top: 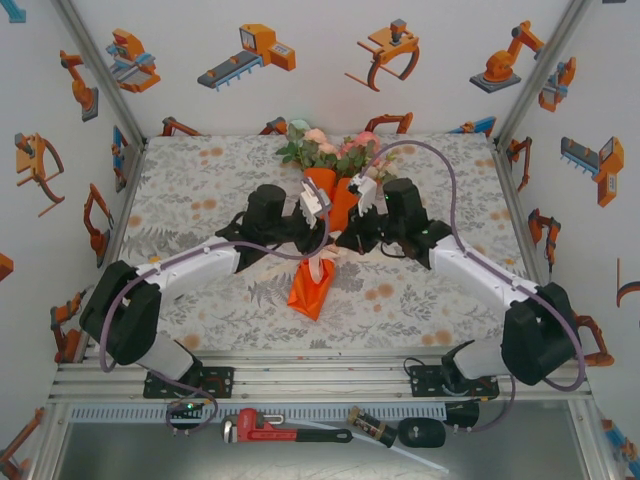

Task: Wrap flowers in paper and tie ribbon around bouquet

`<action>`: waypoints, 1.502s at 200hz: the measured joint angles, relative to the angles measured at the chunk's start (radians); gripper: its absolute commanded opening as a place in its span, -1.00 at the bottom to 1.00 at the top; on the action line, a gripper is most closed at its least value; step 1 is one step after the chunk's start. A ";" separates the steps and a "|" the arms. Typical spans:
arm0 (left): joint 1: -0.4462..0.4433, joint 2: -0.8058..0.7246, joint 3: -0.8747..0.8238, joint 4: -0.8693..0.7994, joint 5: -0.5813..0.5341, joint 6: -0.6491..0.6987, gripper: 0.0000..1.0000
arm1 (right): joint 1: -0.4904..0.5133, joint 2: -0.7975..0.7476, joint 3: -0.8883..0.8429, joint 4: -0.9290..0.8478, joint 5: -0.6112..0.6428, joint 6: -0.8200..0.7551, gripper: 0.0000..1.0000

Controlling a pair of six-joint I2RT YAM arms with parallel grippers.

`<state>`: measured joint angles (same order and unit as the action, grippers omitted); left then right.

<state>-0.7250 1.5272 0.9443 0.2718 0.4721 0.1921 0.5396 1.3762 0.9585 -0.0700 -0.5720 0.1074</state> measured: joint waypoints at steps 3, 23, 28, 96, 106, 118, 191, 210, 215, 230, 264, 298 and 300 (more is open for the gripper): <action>0.000 0.000 0.000 0.004 0.001 0.003 -1.00 | 0.000 0.000 0.001 -0.001 0.000 -0.001 -0.73; 0.000 0.000 0.000 0.023 -0.002 -0.016 -1.00 | 0.004 0.002 0.004 -0.009 0.032 0.005 -0.34; 0.000 0.000 0.000 0.027 -0.007 -0.022 -1.00 | 0.005 0.001 0.004 -0.014 0.057 0.021 -0.27; 0.014 0.000 -0.031 0.103 -0.187 -0.190 -1.00 | 0.187 -0.270 -0.205 0.035 0.475 0.363 -0.26; 0.020 0.000 -0.054 0.125 -0.213 -0.217 -1.00 | 0.241 -0.269 -0.230 0.060 0.512 0.407 -0.24; 0.027 -0.001 -0.077 0.140 -0.234 -0.242 -1.00 | 0.292 -0.244 -0.248 0.087 0.549 0.442 -0.22; 0.051 -0.019 -0.126 0.206 -0.271 -0.324 -1.00 | 0.335 0.042 -0.243 0.234 0.562 0.415 -0.12; 0.064 -0.035 -0.145 0.224 -0.274 -0.340 -1.00 | 0.335 0.068 -0.243 0.254 0.562 0.410 -0.55; 0.068 -0.040 -0.151 0.229 -0.274 -0.343 -1.00 | 0.335 0.069 -0.243 0.256 0.563 0.402 -0.70; 0.080 -0.051 -0.161 0.235 -0.275 -0.352 -1.00 | 0.335 0.064 -0.243 0.262 0.566 0.394 -1.00; 0.099 -0.098 -0.227 0.281 -0.285 -0.365 -1.00 | 0.319 -0.024 -0.246 0.262 0.580 0.346 -1.00; 0.105 -0.144 -0.319 0.320 -0.305 -0.386 -0.77 | 0.256 -0.066 -0.245 0.262 0.585 0.302 -1.00; 0.105 -0.147 -0.323 0.321 -0.308 -0.388 -0.75 | 0.253 -0.065 -0.245 0.261 0.585 0.299 -1.00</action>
<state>-0.6201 1.3804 0.6209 0.5926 0.1638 -0.1959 0.7921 1.3109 0.7139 0.1905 0.0132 0.4065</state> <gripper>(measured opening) 0.075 0.003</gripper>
